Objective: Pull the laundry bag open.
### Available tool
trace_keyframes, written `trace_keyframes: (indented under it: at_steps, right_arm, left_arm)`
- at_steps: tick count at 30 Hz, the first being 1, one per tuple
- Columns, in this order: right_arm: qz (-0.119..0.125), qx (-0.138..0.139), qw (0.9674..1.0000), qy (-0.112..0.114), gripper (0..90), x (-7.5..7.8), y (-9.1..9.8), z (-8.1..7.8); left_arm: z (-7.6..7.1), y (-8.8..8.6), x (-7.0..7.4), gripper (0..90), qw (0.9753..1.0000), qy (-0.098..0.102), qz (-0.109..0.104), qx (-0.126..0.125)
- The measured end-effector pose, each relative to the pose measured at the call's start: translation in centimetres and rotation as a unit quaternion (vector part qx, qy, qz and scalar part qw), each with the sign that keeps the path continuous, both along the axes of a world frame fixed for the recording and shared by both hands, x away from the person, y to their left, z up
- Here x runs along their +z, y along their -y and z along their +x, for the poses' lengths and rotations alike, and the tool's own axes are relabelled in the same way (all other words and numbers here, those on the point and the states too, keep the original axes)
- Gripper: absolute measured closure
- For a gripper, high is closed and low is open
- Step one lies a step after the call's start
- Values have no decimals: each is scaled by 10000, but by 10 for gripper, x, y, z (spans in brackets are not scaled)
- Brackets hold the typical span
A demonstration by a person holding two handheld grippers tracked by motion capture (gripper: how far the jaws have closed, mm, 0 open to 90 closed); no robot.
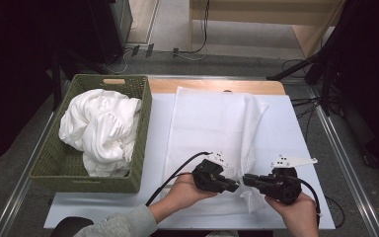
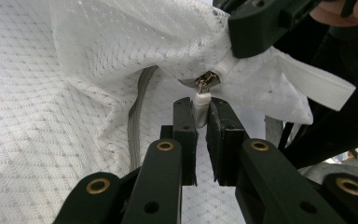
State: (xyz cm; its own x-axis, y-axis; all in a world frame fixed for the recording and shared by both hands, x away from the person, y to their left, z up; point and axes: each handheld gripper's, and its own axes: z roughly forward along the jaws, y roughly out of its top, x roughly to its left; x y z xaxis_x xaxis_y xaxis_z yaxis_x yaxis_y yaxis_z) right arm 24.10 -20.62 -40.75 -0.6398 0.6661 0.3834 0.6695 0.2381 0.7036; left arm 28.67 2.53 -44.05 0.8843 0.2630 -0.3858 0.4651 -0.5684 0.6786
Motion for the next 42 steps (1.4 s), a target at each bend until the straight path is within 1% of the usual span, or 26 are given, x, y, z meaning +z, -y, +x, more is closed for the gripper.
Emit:
trace_keyframes:
  at_steps: [2,4,7,8,9,10,12,13,15,17,20,22,25,27,31,36,38,41,42]
  right_arm:
    - [-12,-24,10000,-27,852,0,1,0]
    - [-33,-12,10000,-28,853,0,2,0]
    - [-103,-20,9999,-32,853,0,2,0]
    - [-171,-4,9998,-33,854,0,2,0]
    - [-230,6,9997,-54,854,-1,2,-1]
    - [-248,29,9997,-75,855,-2,2,-1]
    - [-254,29,9996,-96,857,-3,1,-1]
    - [-230,19,9997,-113,858,-2,2,-1]
    - [-178,-29,9997,-136,858,-2,4,-1]
    - [-133,-65,9998,-133,859,-1,8,-1]
    - [-87,-117,9998,-147,858,0,13,-2]
    - [-72,-183,9997,-119,858,0,17,-2]
    - [-61,-244,9996,-137,858,-1,24,-2]
    - [-61,-305,9994,-163,858,-1,27,-2]
    - [-64,-390,9991,-145,858,-1,33,-2]
    - [-32,-460,9988,-183,860,-2,39,-2]
    - [-18,-490,9986,-198,865,-2,41,-1]
    - [1,-513,9985,-207,873,-2,43,-1]
    - [4,-515,9984,-228,873,-2,43,-1]
  left_arm:
    - [0,0,0,832,10000,-3,-3,15]
    - [0,0,-1,833,10000,-5,8,-22]
    - [0,0,0,835,9999,5,109,-101]
    - [-1,0,0,835,9997,62,189,-147]
    - [-1,0,0,835,9996,95,224,-163]
    - [-1,1,1,836,9994,115,282,-192]
    - [-1,1,0,836,9991,179,327,-184]
    - [0,1,-1,836,9989,221,383,-150]
    - [2,0,-3,837,9987,228,438,-111]
    - [4,-1,-4,836,9990,176,414,-57]
    - [6,-3,-2,836,9988,218,433,-50]
    - [7,-4,-3,835,9991,161,381,20]
    - [8,-5,-3,835,9991,157,406,15]
    - [9,-6,-3,835,9992,159,379,8]
    - [10,-7,-3,835,9990,150,407,60]
    - [12,-9,-3,835,9991,133,395,88]
    - [12,-10,-2,835,9989,140,435,87]
    - [13,-10,-3,835,9990,122,415,96]
    - [13,-10,-3,835,9989,117,438,123]
